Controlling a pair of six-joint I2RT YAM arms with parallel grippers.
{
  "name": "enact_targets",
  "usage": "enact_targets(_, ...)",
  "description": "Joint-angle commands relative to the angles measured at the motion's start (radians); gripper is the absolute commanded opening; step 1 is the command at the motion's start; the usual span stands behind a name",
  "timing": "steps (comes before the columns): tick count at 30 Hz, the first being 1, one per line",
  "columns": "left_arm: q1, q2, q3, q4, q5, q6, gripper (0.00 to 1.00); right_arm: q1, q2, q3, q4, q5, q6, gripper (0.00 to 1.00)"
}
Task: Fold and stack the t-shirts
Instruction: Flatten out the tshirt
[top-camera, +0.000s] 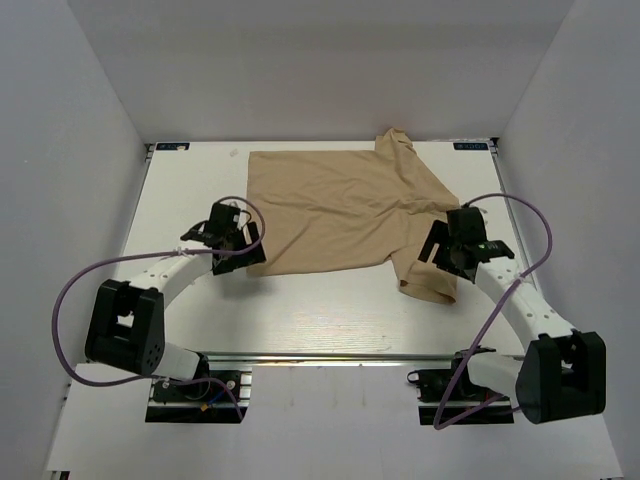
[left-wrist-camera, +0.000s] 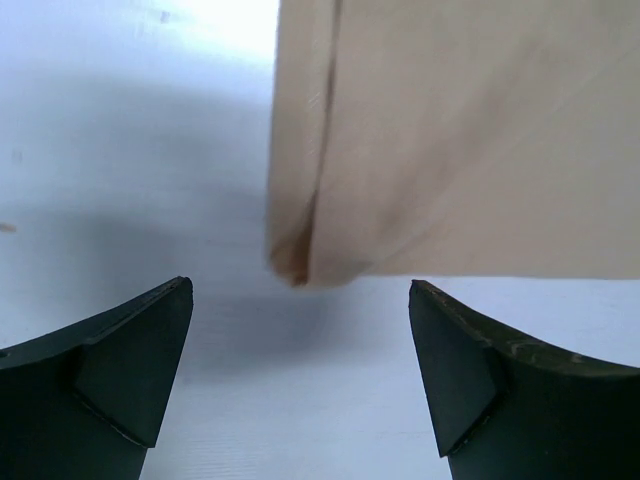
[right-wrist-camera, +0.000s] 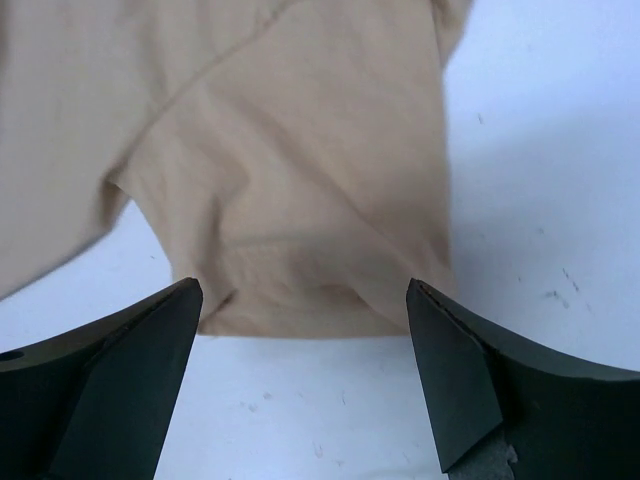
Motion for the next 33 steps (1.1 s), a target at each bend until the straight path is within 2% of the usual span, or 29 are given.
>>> enact_targets(1, 0.000, -0.056, -0.060, 0.049, -0.036, -0.032, 0.98, -0.004, -0.040, -0.027, -0.032, 0.032, 0.055, 0.88)
enact_targets(2, 0.000, -0.056, -0.060, 0.060, -0.046, -0.032, 0.92, -0.005, -0.041, -0.039, -0.039, 0.035, 0.061, 0.88)
enact_targets(4, 0.000, -0.042, -0.069, 0.086, -0.046, -0.032, 0.88, -0.002, -0.038, -0.059, -0.048, 0.033, 0.068, 0.88)
enact_targets(5, 0.000, -0.030, -0.069, 0.086, -0.046, -0.022, 0.81, -0.004, -0.031, -0.073, -0.053, 0.032, 0.076, 0.86)
enact_targets(8, 0.000, 0.030, -0.060, 0.111, -0.057, -0.022, 0.72, -0.007, -0.012, -0.110, -0.056, 0.070, 0.111, 0.86)
enact_targets(12, 0.000, 0.085, -0.042, 0.102, -0.043, -0.022, 0.52, -0.007, 0.025, -0.147, -0.029, 0.096, 0.140, 0.85)
enact_targets(15, -0.010, 0.097, -0.066, 0.138, -0.022, 0.002, 0.46, -0.008, 0.057, -0.174, 0.017, 0.108, 0.144, 0.85)
enact_targets(18, -0.010, 0.097, -0.077, 0.163, 0.032, 0.002, 0.12, -0.010, 0.109, -0.191, 0.062, 0.101, 0.151, 0.85)
enact_targets(19, -0.010, 0.097, -0.077, 0.163, 0.032, 0.002, 0.00, -0.008, 0.129, -0.190, 0.076, 0.093, 0.150, 0.80)
enact_targets(21, -0.010, 0.097, -0.089, 0.163, 0.032, 0.002, 0.00, -0.011, 0.147, -0.193, 0.088, 0.064, 0.147, 0.75)
enact_targets(22, -0.010, 0.070, -0.089, 0.163, 0.042, 0.002, 0.00, -0.007, 0.157, -0.193, 0.085, 0.061, 0.148, 0.59)
enact_targets(23, -0.010, 0.055, -0.101, 0.163, 0.053, 0.013, 0.00, -0.010, 0.155, -0.193, 0.093, 0.061, 0.144, 0.49)
enact_targets(25, -0.010, 0.019, -0.114, 0.172, 0.068, 0.013, 0.00, -0.010, 0.149, -0.196, 0.091, 0.062, 0.140, 0.06)
enact_targets(26, -0.010, 0.003, -0.114, 0.181, 0.082, 0.024, 0.00, -0.007, 0.141, -0.190, 0.074, 0.059, 0.131, 0.00)
enact_targets(29, -0.010, -0.048, -0.076, 0.146, 0.092, 0.015, 0.00, -0.001, 0.091, -0.110, -0.016, 0.053, 0.085, 0.00)
enact_targets(33, -0.010, -0.088, 0.027, 0.120, 0.115, 0.014, 0.00, -0.008, -0.059, 0.055, -0.186, 0.087, 0.033, 0.00)
